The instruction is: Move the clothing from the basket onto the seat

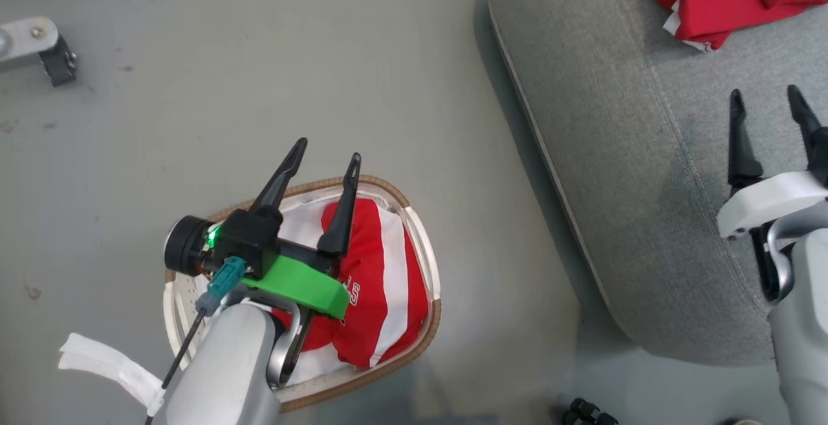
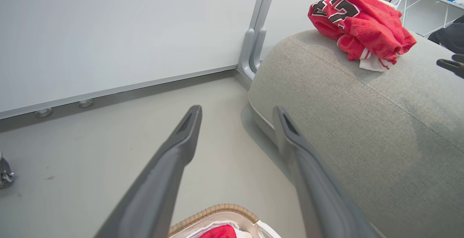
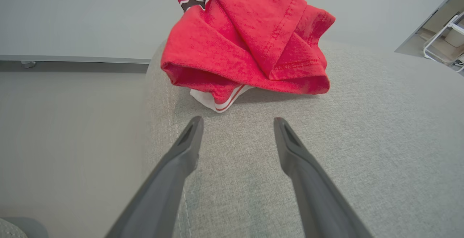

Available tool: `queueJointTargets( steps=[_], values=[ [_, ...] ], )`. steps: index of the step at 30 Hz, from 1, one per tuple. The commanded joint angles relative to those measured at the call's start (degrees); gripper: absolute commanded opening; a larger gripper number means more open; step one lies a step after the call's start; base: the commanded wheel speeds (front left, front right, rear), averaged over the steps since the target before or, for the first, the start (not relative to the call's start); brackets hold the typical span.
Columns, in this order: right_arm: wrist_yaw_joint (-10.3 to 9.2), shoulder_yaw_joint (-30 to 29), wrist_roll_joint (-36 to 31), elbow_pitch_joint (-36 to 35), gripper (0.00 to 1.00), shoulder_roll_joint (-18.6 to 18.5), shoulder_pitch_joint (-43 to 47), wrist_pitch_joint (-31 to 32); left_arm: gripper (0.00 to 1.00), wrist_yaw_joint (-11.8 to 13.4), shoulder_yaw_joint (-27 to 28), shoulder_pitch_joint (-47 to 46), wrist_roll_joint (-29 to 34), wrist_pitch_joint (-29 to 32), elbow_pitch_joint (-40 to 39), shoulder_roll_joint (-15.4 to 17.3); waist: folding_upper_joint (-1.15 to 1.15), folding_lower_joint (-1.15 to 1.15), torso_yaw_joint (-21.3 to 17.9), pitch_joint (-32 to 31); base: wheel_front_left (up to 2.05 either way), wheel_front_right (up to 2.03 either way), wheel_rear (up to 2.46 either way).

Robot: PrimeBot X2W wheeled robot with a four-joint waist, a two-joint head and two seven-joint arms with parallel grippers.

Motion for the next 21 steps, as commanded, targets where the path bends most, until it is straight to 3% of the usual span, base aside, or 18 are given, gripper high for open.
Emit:
queueJointTargets(
  steps=[1, 14, 21],
  values=[
    [-0.08, 1.2, 0.9, -1.1, 1.00, 0.2, 1.5, -0.3, 1.00, -0.1, 1.1, 1.1, 0.5, 0.0, 0.1, -0.4, 0.00, 0.00, 1.3, -3.7, 0.00, 0.00, 0.00],
    [-0.08, 9.8, 5.4, -10.1, 1.00, 4.0, 6.6, -0.3, 1.00, 3.1, 14.0, 7.1, 3.7, 0.0, -0.4, -2.5, 0.00, 0.00, 8.7, -12.7, 0.00, 0.00, 0.00],
    [-0.08, 9.7, 6.1, -12.4, 1.00, 6.6, 11.0, -0.3, 1.00, 4.2, 18.2, 11.2, 5.0, 0.0, -0.1, -2.7, 0.00, 0.00, 11.4, -17.7, 0.00, 0.00, 0.00]
  ],
)
